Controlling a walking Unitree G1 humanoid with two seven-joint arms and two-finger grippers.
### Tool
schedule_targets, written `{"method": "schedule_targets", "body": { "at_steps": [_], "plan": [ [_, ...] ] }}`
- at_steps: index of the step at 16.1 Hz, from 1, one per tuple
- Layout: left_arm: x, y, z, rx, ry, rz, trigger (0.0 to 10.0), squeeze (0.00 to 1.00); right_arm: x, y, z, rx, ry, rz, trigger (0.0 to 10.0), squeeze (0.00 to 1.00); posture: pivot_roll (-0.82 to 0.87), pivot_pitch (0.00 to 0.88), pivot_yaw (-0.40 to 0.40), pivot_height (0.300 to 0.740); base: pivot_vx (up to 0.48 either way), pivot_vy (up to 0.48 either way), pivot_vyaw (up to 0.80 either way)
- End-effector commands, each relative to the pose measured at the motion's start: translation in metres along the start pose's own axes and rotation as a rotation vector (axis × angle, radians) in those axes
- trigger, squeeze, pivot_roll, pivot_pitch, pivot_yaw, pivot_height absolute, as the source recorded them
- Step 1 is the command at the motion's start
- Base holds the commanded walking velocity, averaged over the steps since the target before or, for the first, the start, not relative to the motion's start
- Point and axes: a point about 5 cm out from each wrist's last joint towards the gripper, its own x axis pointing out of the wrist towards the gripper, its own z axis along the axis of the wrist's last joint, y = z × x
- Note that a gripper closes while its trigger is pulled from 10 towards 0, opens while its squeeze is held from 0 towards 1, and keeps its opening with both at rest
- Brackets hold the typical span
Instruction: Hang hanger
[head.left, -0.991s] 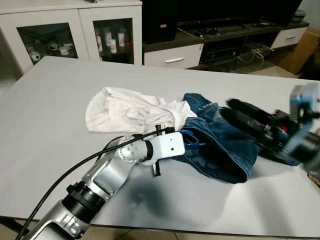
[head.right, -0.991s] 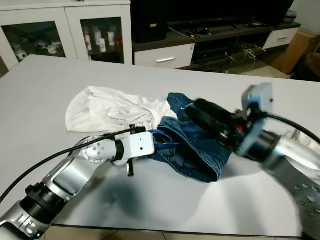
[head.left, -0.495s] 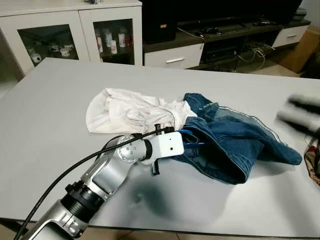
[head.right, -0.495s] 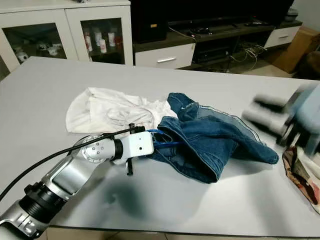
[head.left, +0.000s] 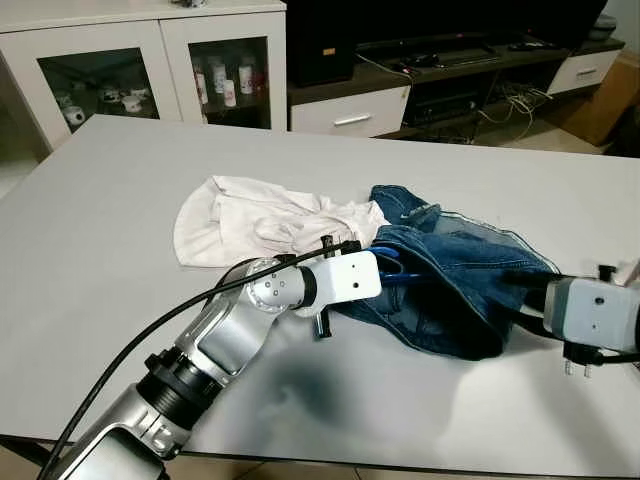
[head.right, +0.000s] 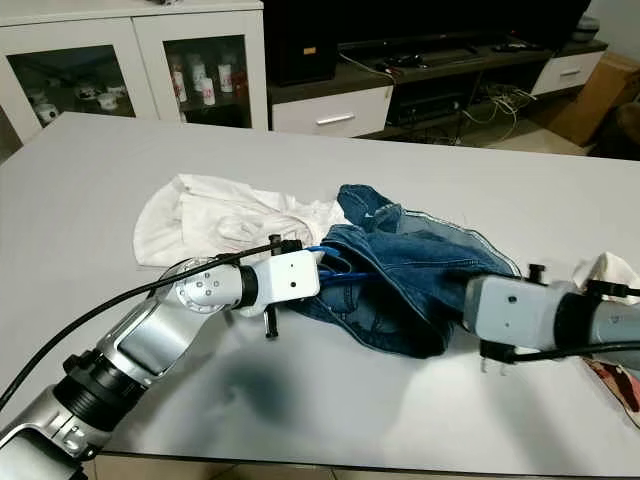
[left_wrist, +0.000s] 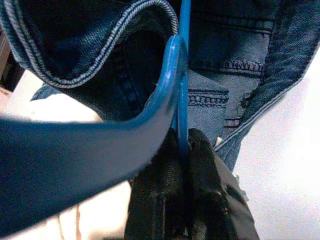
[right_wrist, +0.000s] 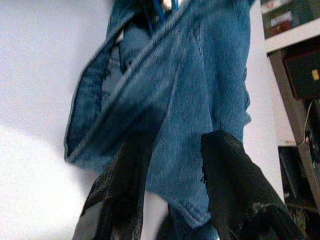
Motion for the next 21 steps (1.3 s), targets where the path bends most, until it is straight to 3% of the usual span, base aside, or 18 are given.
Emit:
{"method": "schedule_targets", "body": {
  "at_steps": [1,2,3,4,5,7,8,9,12,17,21],
  "plan": [
    [0.0,0.003,0.004,0.015,-0.006,-0.001,10.0,0.0,-0.001,0.001,-0.004,-0.026,0.037,0.021,10.0,0.0,-0.09,0.044,-0.025,0.74,0.0,0.0,0.0],
    [-0.001,0.004,0.003,0.018,-0.005,0.0,10.0,0.0,-0.003,-0.003,-0.01,-0.023,0.062,-0.009,10.0,0.0,-0.09,0.042,-0.024,0.74,0.0,0.0,0.0],
    [-0.002,0.004,0.001,0.02,0.002,-0.002,10.0,0.0,-0.005,-0.008,-0.009,-0.002,0.034,-0.04,10.0,0.62,-0.09,0.041,-0.024,0.74,0.0,0.0,0.0],
    [-0.002,0.004,0.0,0.021,0.007,-0.003,10.0,0.0,-0.007,-0.011,-0.007,0.014,0.01,-0.063,10.0,0.87,-0.09,0.041,-0.024,0.74,0.0,0.0,0.0],
    [-0.003,0.004,-0.003,0.022,0.015,-0.006,10.0,0.0,-0.02,-0.024,-0.008,0.106,-0.067,-0.12,10.0,1.0,-0.08,0.041,-0.022,0.74,0.0,0.0,0.0],
    [-0.003,0.004,-0.003,0.023,0.016,-0.006,10.0,0.0,-0.026,-0.029,-0.011,0.129,-0.08,-0.144,10.0,1.0,-0.09,0.042,-0.022,0.74,0.0,0.0,0.0],
    [-0.003,0.004,-0.003,0.027,0.015,-0.008,10.0,0.0,-0.026,-0.029,-0.021,0.127,-0.045,-0.144,10.0,0.3,-0.09,0.043,-0.022,0.74,0.0,0.0,0.0],
    [-0.002,0.005,-0.002,0.032,0.013,-0.01,10.0,0.0,-0.023,-0.025,-0.028,0.12,-0.015,-0.123,10.0,0.0,-0.09,0.043,-0.022,0.74,0.0,0.0,0.0],
    [-0.001,0.005,0.004,0.052,-0.002,-0.015,10.0,0.0,-0.009,-0.014,-0.029,0.142,-0.043,-0.032,10.0,0.0,-0.09,0.043,-0.024,0.74,0.0,0.0,0.0],
    [0.0,0.001,0.012,0.123,-0.015,-0.054,10.0,0.0,0.017,-0.023,-0.027,0.093,-0.091,-0.075,10.0,0.0,-0.07,0.042,-0.027,0.74,0.0,0.0,0.0],
    [0.004,-0.002,0.016,0.171,-0.01,-0.08,10.0,0.0,0.038,-0.016,-0.014,0.045,-0.16,-0.006,10.0,0.0,-0.06,0.044,-0.029,0.74,0.0,0.0,0.0]
  ]
}}
